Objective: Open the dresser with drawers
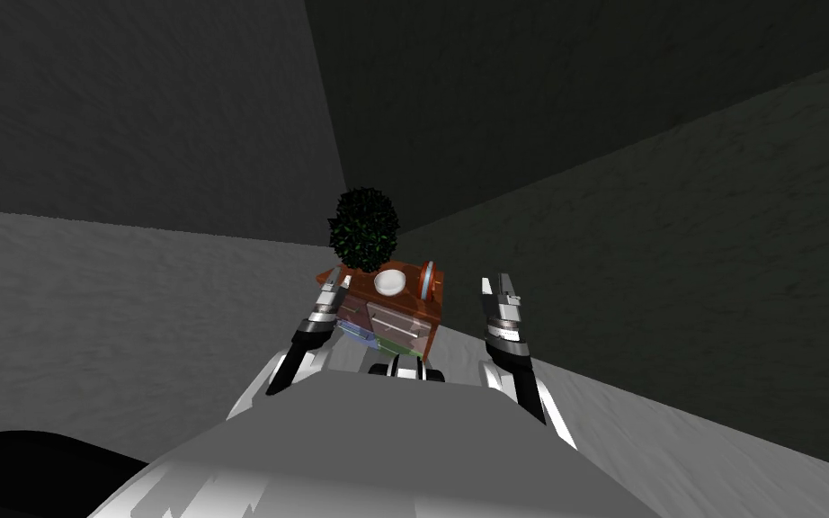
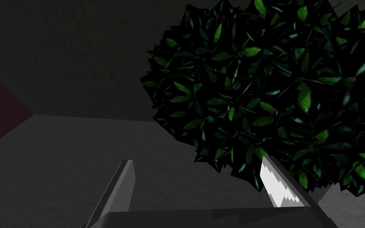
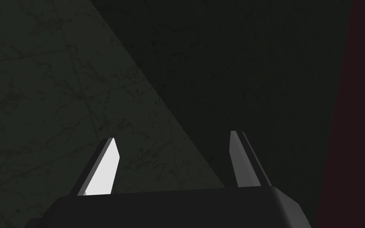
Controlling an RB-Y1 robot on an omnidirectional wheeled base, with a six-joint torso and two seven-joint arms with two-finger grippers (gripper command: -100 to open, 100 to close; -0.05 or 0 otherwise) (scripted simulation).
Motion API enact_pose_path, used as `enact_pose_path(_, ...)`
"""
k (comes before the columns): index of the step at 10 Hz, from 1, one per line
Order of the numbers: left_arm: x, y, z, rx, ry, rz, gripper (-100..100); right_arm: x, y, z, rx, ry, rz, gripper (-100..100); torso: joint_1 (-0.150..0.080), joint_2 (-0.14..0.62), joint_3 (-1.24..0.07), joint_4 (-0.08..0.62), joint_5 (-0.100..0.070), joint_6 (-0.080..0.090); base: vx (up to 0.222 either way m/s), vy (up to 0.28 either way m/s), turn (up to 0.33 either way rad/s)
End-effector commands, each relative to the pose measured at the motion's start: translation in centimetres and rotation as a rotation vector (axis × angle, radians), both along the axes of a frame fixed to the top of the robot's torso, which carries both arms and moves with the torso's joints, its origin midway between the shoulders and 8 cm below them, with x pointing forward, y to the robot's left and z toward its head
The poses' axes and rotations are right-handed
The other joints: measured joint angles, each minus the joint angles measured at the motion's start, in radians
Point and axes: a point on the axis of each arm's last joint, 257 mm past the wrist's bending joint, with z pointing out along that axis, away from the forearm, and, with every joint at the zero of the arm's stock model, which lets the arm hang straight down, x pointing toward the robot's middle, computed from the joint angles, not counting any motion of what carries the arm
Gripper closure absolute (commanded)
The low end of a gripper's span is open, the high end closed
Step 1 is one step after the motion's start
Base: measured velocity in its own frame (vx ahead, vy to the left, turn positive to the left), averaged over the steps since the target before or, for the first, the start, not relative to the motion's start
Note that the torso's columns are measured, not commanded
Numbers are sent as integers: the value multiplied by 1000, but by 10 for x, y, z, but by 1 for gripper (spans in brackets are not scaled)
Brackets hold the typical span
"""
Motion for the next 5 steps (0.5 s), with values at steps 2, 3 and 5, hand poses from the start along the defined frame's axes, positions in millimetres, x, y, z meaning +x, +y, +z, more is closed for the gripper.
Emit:
enact_pose_path(2,4,0,-29,44,37,-17,-100,0,0,0,0,0,0,0,0,0,0,0,0,0,21,16,-37)
enact_pose_path(3,5,1,-39,58,46,-22,-100,0,0,0,0,0,0,0,0,0,0,0,0,0,19,15,-29)
enact_pose_path(5,7,3,-59,83,62,-31,-100,0,0,0,0,0,0,0,0,0,0,0,0,0,15,25,-73)
